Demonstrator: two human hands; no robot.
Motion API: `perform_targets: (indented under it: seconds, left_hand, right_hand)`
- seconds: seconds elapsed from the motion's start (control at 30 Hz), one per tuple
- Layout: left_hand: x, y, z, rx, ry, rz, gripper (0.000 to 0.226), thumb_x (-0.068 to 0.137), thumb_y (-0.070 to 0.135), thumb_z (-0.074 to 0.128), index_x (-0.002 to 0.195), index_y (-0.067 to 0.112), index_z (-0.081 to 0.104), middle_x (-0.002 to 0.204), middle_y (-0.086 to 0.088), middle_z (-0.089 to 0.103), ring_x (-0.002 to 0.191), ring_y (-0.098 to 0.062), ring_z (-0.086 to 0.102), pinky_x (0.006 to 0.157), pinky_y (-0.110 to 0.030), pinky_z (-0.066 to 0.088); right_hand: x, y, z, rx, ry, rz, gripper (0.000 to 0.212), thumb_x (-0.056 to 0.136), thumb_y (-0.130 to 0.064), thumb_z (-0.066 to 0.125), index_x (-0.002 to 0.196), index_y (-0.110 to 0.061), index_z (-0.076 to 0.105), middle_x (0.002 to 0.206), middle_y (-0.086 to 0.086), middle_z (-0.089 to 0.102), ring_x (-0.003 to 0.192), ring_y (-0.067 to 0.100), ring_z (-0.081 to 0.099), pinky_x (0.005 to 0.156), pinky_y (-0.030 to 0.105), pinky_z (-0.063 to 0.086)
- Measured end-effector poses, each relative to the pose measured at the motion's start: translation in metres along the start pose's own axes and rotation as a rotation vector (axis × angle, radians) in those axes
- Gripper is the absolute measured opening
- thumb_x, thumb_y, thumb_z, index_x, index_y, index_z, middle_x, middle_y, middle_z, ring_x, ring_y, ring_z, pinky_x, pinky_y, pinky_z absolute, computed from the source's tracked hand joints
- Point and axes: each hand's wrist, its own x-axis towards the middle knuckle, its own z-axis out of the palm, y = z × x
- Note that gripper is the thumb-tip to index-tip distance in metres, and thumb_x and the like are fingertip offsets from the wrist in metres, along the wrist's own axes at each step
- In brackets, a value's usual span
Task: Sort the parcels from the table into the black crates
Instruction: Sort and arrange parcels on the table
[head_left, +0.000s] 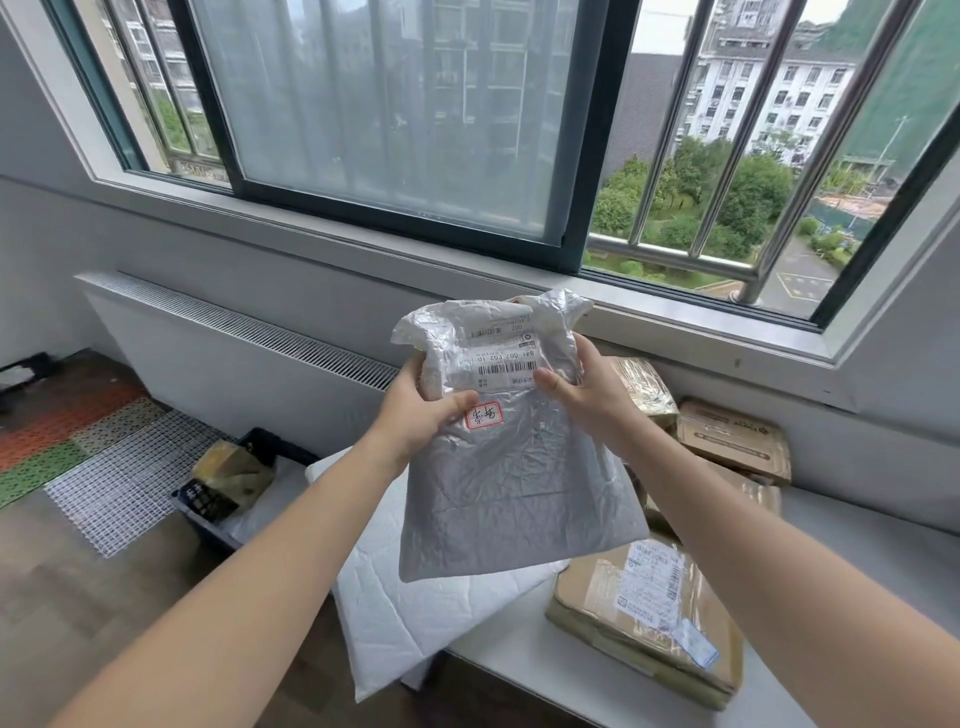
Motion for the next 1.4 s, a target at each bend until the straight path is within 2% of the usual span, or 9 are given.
perform_targets:
  seconds: [0.2, 0.37, 0.57, 0.73, 0.83, 0.93, 1.2, 1.33, 1.4]
  left_hand:
    - [0.002, -0.005, -0.004, 0.047, 0.028, -0.011, 0.047, 0.080, 0.001, 0.078, 0.118, 0.017, 0.056, 0.099, 0.006, 0.070, 0.073, 0.005, 0.069, 0.059, -0.012, 0.051]
    - [0.005, -0.007, -0.009, 0.071, 0.035, -0.023, 0.045, 0.082, 0.003, 0.077, 0.119, 0.019, 0.056, 0.104, 0.004, 0.070, 0.085, -0.003, 0.068, 0.062, -0.014, 0.053]
    - [0.012, -0.002, -0.009, 0.331, 0.166, -0.019, 0.061, 0.083, 0.016, 0.080, 0.131, 0.008, 0.043, 0.116, -0.001, 0.057, 0.104, -0.018, 0.057, 0.083, -0.026, 0.043]
    - [0.023, 0.020, -0.019, 0.691, 0.072, 0.060, 0.054, 0.079, 0.027, 0.082, 0.118, 0.017, 0.046, 0.107, 0.003, 0.058, 0.096, -0.019, 0.056, 0.079, -0.029, 0.041]
    - [0.027, 0.039, -0.021, 0.948, -0.034, 0.120, 0.057, 0.078, 0.030, 0.081, 0.125, 0.021, 0.050, 0.109, 0.002, 0.062, 0.104, -0.024, 0.059, 0.083, -0.035, 0.046]
    - [0.030, 0.056, -0.018, 1.154, -0.118, 0.238, 0.057, 0.077, 0.027, 0.081, 0.127, 0.025, 0.055, 0.117, 0.000, 0.066, 0.111, -0.026, 0.060, 0.084, -0.035, 0.045]
    - [0.023, 0.075, -0.004, 1.411, -0.185, 0.607, 0.055, 0.079, 0.027, 0.076, 0.124, 0.011, 0.048, 0.119, -0.007, 0.061, 0.114, -0.028, 0.056, 0.094, -0.041, 0.038]
    - [0.019, 0.072, -0.003, 1.444, -0.143, 0.685, 0.050, 0.084, 0.017, 0.072, 0.128, 0.014, 0.049, 0.132, -0.005, 0.056, 0.140, -0.021, 0.036, 0.116, -0.051, 0.017]
    - [0.018, 0.068, -0.004, 1.402, -0.016, 0.769, 0.049, 0.086, 0.013, 0.069, 0.132, 0.015, 0.051, 0.141, -0.004, 0.054, 0.148, -0.023, 0.023, 0.119, -0.057, 0.010]
  right_hand:
    - [0.000, 0.007, 0.011, -0.050, -0.051, 0.057, 0.091, 0.085, -0.053, 0.067, 0.156, -0.017, 0.021, 0.152, 0.003, 0.042, 0.119, 0.005, 0.039, 0.092, 0.026, 0.035]
    - [0.003, 0.007, 0.018, -0.210, -0.059, 0.066, 0.090, 0.088, -0.055, 0.064, 0.154, -0.010, 0.023, 0.151, 0.009, 0.044, 0.131, 0.022, 0.046, 0.090, 0.027, 0.035]
    - [-0.002, -0.007, 0.022, -0.635, 0.087, 0.166, 0.063, 0.090, -0.066, 0.051, 0.121, -0.011, 0.048, 0.113, 0.009, 0.057, 0.102, 0.027, 0.057, 0.078, 0.040, 0.048]
    - [-0.006, -0.027, 0.012, -0.693, 0.276, -0.267, 0.050, 0.094, -0.042, 0.061, 0.131, -0.010, 0.051, 0.122, 0.012, 0.051, 0.111, 0.027, 0.049, 0.092, 0.042, 0.048]
    - [-0.002, -0.047, 0.009, -0.799, 0.159, -0.521, 0.070, 0.088, -0.042, 0.069, 0.145, -0.009, 0.044, 0.141, 0.018, 0.045, 0.130, 0.033, 0.041, 0.112, 0.048, 0.035]
    - [0.006, -0.066, 0.012, -0.917, -0.019, -0.522, 0.088, 0.086, -0.052, 0.067, 0.154, -0.015, 0.028, 0.155, 0.013, 0.031, 0.142, 0.031, 0.031, 0.120, 0.049, 0.023]
    - [0.014, -0.080, 0.026, -0.823, -0.102, -0.321, 0.094, 0.067, -0.076, 0.065, 0.139, -0.019, 0.045, 0.140, 0.007, 0.045, 0.119, 0.027, 0.052, 0.091, 0.043, 0.052]
    - [0.023, -0.071, 0.027, -0.731, -0.135, -0.229, 0.054, 0.079, -0.061, 0.069, 0.122, -0.028, 0.060, 0.101, -0.005, 0.061, 0.090, 0.018, 0.060, 0.069, 0.033, 0.048]
    - [0.025, -0.062, 0.026, -0.573, -0.118, -0.153, 0.023, 0.084, -0.051, 0.069, 0.096, -0.032, 0.065, 0.084, -0.009, 0.064, 0.076, 0.015, 0.060, 0.059, 0.031, 0.045]
